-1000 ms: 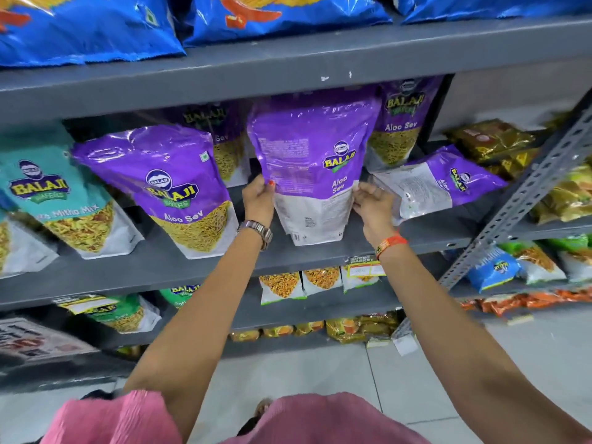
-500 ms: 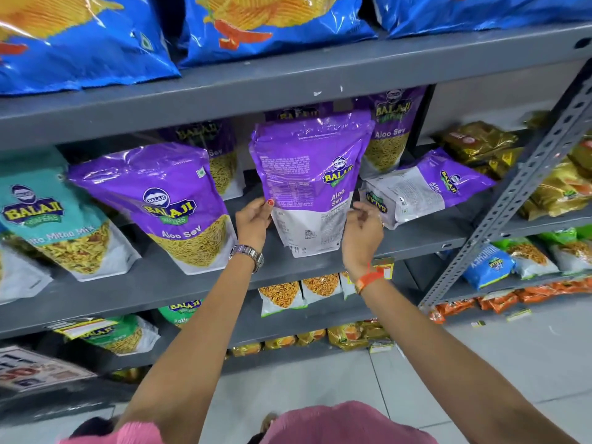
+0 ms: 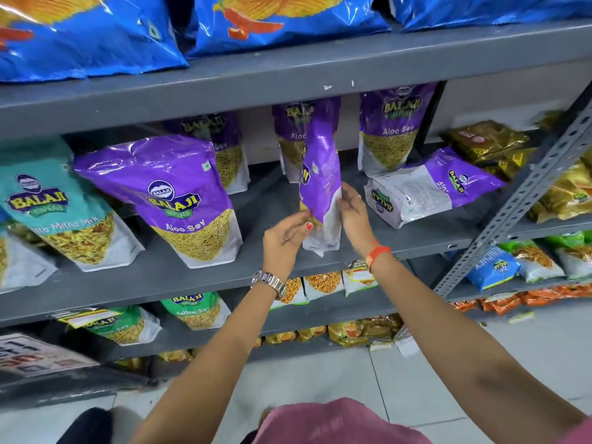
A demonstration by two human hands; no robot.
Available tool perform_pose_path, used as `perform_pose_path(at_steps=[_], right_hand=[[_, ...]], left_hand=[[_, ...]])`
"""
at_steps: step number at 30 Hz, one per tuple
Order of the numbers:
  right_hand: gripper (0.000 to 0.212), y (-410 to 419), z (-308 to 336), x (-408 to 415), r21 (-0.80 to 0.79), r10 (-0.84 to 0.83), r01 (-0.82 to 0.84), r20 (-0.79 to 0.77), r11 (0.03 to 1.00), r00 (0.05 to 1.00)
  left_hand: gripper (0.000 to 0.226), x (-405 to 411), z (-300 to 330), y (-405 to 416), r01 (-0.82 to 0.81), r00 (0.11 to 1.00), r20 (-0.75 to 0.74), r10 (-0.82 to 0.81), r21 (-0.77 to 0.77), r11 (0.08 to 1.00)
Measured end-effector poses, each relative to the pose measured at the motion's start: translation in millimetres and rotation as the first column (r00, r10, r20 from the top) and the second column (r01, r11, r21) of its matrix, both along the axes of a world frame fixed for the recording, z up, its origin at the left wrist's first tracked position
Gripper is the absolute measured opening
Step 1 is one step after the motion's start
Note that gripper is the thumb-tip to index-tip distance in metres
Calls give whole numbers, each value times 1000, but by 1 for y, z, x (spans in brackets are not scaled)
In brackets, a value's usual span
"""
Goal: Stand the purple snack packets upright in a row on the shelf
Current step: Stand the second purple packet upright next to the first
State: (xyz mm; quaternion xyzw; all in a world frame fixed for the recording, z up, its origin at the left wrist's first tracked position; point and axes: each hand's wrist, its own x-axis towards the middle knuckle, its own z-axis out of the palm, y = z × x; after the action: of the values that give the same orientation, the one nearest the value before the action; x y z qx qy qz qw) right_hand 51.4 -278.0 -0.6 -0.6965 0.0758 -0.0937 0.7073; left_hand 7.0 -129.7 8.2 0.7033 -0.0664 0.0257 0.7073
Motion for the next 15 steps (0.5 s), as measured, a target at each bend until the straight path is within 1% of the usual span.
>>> perform_pose_path(at_steps=[2,3,5,6,8,10,11,12,13,15], right_hand=[[39,-9,4,1,45,28,-28,12,999,1000],[39,-11,9,-3,66,-8,6,36,998,999],[35,-14,16,-21,114,-109,98,95,989,989],[34,-13,16,-32,143,-132,114,127,983,983],[35,-3,16,-54,140,-99,73,188,987,977],[40,12,16,-67,64,-13,0,205,998,979],[45,20,17,-69,2,4,-5,200,1000,980],[48,27,17,-68,-61,-6,18,196,998,981],[48,32,16,-66,-110,-32,54,195,992,980],[41,36,13,-61,-171,-100,135,200,976,975]], left_hand=[[25,3,9,-2,-41,997,-69,32,-128,991],[27,10,12,-1,-94,991,-112,76,-169,981],[31,26,16,7,-154,975,-187,120,-175,972],[32,35,21,8,-168,968,-216,127,-182,969],[35,54,31,8,-166,951,-289,108,-183,969],[41,71,45,0,-124,929,-370,32,-227,966],[45,81,50,-4,-83,914,-405,-33,-266,960],[51,92,53,-9,-38,896,-429,-110,-321,946],[56,104,54,-14,-3,892,-423,-161,-361,932],[56,126,51,-22,90,896,-378,-235,-362,928]])
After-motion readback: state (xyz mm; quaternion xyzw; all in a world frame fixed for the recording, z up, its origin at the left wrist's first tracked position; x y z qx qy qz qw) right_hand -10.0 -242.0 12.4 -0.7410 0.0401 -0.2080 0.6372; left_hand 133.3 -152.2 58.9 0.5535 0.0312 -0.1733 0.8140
